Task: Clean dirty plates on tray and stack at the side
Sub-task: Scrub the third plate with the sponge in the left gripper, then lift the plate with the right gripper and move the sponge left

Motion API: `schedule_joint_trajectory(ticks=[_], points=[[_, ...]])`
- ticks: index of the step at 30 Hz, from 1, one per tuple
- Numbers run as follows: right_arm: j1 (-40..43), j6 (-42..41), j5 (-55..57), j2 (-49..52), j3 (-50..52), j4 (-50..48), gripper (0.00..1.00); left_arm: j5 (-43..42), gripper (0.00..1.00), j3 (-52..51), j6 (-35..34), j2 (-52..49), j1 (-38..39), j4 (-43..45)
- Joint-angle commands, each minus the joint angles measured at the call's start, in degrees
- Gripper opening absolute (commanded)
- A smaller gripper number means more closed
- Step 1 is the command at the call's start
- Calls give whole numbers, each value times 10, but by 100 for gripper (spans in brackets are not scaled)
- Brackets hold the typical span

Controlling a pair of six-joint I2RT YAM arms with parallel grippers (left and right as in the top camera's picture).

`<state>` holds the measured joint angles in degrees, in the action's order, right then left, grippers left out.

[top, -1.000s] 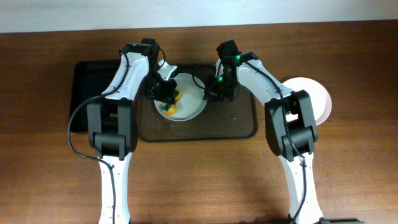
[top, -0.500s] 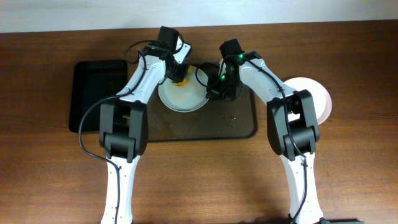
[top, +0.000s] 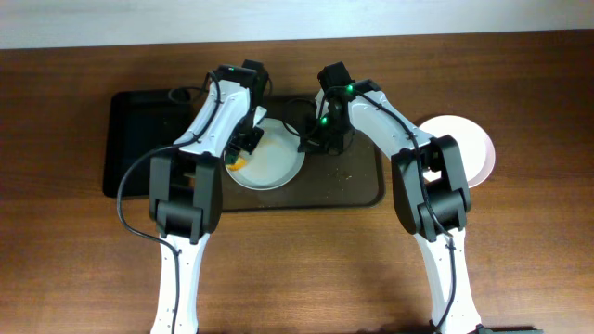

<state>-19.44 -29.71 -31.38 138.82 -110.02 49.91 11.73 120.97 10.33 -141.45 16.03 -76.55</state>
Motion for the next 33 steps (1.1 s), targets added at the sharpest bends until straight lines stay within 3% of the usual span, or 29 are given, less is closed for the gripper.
schedule_joint_trajectory(ticks=[1,6,14,19,22,26,30,33], points=[[15,-22,50,14,17,-1,4,-249,0,-24,197,-30,-15,-20],[15,-22,50,14,17,0,4,-363,0,-24,306,-30,-14,-22],[15,-22,50,14,17,0,4,-425,0,-1,310,-30,-17,-20],[15,-22,50,14,17,2,4,-554,0,85,297,-30,-41,-21],[15,-22,50,14,17,2,4,-589,0,114,252,-30,-74,-20],[15,-22,50,14,17,2,4,-675,0,114,250,-30,-138,-47],[15,-20,50,14,17,2,4,-680,0,114,250,-30,-177,-70],[15,-19,49,14,17,2,4,-771,0,114,258,-30,-207,-106]])
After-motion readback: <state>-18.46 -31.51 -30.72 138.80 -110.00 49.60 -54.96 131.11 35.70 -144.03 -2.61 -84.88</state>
